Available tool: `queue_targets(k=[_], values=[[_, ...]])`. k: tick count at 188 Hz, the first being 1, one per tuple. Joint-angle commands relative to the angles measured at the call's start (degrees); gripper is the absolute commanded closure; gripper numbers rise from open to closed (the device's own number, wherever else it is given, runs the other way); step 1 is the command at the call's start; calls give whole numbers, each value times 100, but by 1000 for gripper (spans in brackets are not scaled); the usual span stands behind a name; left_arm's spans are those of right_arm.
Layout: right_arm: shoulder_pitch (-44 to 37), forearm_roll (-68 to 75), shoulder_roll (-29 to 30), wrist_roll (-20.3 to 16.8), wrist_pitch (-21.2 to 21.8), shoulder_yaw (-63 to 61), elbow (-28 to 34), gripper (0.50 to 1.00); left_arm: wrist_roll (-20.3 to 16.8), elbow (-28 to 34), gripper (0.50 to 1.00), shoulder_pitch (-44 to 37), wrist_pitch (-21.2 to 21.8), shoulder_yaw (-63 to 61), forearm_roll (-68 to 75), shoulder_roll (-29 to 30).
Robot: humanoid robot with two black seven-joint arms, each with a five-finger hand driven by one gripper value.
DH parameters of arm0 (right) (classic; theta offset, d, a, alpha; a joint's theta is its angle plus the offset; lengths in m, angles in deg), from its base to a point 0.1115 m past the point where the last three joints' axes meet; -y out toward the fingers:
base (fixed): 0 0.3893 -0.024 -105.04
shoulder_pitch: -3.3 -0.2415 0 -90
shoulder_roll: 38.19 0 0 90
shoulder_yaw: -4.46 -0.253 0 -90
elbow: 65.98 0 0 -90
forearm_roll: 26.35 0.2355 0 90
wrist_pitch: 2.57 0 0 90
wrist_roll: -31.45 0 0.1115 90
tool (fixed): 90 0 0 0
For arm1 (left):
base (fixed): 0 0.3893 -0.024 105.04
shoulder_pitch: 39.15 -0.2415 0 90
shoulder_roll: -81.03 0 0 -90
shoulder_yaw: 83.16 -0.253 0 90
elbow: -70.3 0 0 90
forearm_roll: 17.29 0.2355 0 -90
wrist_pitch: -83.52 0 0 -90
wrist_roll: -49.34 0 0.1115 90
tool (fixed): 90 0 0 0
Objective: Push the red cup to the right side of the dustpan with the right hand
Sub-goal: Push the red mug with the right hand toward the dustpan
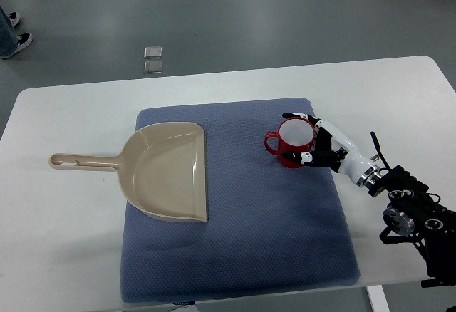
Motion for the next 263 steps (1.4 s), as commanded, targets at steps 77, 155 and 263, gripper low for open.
queue_targets(k=[77, 155, 263], values=[[-61, 9, 178, 0, -197, 122, -18, 660, 5, 0, 500, 0, 4, 0, 0, 0], [-70, 9, 371, 0, -206, 245, -9, 664, -4, 0, 500, 0, 4, 0, 0, 0], [-166, 9, 644, 0, -303, 615, 35, 662, -4, 0, 500, 0, -5, 0, 0, 0]])
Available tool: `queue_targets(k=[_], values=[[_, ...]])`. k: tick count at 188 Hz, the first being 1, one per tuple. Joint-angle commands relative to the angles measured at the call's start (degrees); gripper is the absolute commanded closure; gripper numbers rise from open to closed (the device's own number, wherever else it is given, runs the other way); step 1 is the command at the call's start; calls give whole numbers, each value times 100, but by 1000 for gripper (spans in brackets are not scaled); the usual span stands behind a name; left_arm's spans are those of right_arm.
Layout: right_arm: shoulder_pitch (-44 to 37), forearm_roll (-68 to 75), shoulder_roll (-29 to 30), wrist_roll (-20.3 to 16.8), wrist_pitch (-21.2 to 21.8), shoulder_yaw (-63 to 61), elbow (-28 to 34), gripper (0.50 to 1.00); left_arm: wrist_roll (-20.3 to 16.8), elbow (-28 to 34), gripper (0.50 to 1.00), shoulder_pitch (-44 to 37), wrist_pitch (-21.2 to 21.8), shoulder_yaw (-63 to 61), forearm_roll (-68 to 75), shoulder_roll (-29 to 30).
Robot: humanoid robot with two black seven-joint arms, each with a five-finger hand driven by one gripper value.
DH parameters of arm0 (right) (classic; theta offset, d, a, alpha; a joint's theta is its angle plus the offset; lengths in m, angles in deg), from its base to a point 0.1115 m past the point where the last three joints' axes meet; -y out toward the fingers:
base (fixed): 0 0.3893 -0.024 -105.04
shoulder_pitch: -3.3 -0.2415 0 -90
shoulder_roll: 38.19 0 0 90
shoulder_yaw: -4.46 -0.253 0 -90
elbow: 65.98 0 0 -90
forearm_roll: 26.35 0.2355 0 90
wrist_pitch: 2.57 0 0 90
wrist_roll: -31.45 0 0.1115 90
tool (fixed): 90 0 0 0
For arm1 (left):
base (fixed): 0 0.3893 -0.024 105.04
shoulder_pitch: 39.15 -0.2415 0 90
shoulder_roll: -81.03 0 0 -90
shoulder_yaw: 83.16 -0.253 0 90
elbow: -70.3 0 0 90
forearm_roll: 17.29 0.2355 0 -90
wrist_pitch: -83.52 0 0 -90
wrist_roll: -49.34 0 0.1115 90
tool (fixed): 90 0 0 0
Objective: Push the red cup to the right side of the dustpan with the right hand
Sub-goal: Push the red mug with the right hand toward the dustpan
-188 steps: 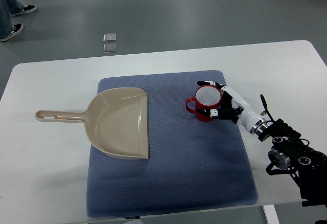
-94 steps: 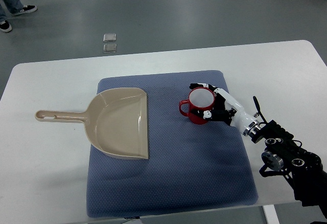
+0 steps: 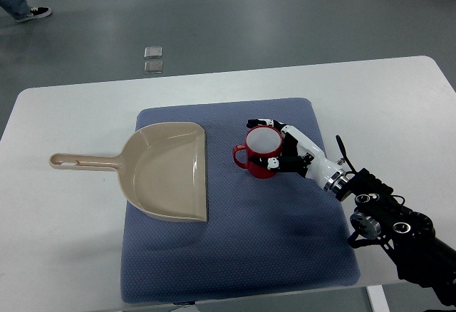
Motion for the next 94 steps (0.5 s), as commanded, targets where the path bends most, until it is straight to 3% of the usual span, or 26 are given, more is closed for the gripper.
queue_targets(k=[1, 94], values=[[-14, 0, 59, 0, -36, 110, 0, 662, 5, 0, 500, 0, 4, 0, 0, 0], [-6, 0, 164, 0, -62, 444, 17, 666, 5, 0, 500, 0, 4, 0, 0, 0]])
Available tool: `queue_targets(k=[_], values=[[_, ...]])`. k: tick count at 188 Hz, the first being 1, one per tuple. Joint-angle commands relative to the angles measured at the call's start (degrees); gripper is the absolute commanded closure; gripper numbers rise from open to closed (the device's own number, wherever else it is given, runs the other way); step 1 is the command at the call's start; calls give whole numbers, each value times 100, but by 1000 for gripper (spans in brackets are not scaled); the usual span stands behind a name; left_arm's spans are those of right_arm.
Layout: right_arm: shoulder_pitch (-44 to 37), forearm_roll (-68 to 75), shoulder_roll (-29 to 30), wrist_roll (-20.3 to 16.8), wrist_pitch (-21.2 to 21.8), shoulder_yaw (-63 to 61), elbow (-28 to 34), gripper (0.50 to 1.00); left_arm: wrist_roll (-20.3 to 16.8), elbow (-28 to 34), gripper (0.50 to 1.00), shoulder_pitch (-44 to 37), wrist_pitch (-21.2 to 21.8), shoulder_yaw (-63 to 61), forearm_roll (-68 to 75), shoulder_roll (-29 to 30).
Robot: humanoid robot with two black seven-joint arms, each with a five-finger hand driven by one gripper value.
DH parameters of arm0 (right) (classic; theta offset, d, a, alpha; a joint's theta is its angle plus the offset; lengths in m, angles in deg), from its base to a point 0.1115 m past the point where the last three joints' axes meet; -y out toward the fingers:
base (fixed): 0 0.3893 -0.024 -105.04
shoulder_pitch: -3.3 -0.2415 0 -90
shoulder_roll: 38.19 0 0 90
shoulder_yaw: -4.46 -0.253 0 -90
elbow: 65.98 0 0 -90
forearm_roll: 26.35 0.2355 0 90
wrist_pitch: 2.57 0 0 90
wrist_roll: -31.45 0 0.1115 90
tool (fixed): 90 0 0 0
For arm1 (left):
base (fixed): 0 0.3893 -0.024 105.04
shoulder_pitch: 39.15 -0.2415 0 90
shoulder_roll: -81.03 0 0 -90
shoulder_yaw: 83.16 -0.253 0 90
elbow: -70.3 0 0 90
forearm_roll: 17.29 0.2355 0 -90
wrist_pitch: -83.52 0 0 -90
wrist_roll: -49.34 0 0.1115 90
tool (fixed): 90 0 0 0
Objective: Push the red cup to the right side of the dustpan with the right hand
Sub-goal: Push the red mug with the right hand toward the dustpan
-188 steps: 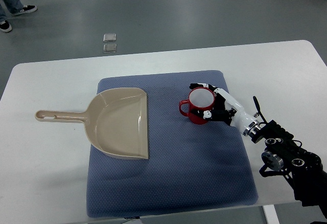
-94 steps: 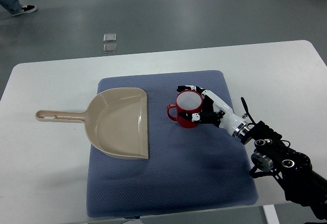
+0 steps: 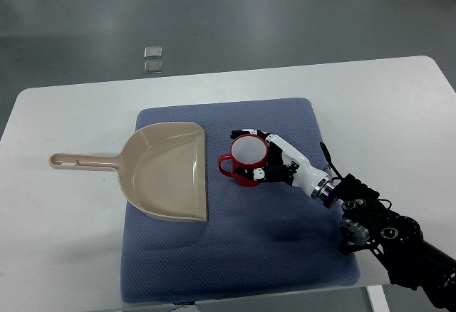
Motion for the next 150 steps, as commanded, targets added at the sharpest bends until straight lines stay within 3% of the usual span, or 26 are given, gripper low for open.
queue_targets(k=[1, 150], values=[[5, -1, 2, 0, -7, 80, 9, 666, 5, 0, 500, 0, 4, 0, 0, 0], [-118, -1, 2, 0, -218, 528, 141, 679, -4, 0, 500, 0, 4, 0, 0, 0]])
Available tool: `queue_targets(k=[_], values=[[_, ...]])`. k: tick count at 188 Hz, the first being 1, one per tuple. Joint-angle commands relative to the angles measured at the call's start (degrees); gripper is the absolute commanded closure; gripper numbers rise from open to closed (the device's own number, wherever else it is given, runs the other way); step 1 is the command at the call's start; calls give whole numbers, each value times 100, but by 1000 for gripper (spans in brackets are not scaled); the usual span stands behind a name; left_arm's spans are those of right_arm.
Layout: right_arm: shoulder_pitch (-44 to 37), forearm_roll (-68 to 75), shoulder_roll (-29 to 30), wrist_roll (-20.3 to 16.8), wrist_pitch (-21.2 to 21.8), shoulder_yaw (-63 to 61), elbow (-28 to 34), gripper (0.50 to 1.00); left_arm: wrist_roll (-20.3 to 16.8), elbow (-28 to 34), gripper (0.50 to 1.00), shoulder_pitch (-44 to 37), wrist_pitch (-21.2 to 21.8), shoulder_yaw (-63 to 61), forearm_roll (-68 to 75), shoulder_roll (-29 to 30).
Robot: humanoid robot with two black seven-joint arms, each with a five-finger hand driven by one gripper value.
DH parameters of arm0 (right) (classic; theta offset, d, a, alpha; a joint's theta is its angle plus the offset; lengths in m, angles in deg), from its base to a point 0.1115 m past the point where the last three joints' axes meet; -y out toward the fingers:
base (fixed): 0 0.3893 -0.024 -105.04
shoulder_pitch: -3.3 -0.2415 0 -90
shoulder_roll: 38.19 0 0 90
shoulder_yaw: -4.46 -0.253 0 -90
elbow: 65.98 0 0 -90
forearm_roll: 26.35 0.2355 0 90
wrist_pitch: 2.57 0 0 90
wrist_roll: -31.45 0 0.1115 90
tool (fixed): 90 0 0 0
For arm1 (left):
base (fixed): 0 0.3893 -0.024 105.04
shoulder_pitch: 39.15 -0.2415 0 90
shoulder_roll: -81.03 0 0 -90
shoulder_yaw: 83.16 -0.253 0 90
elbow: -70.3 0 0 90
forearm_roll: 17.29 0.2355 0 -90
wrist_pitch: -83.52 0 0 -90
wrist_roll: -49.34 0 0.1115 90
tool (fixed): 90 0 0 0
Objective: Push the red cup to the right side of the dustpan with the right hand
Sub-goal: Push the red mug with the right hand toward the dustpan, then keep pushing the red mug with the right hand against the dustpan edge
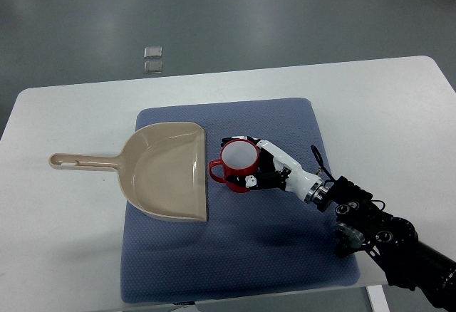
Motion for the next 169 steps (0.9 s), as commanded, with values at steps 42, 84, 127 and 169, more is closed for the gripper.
queue_targets(k=[42, 84, 127, 169], values=[[-61, 0, 0, 0, -85, 237, 10, 679, 4, 0, 500, 0, -5, 0, 0, 0], [-61, 0, 0, 0, -138, 412, 19, 685, -5, 0, 500, 0, 4, 0, 0, 0], [-61, 9, 0, 0, -200, 527, 19, 689, -5, 0, 500, 0, 4, 0, 0, 0], [-61, 9, 0, 0, -235, 535, 27, 689, -5, 0, 500, 0, -5, 0, 0, 0]])
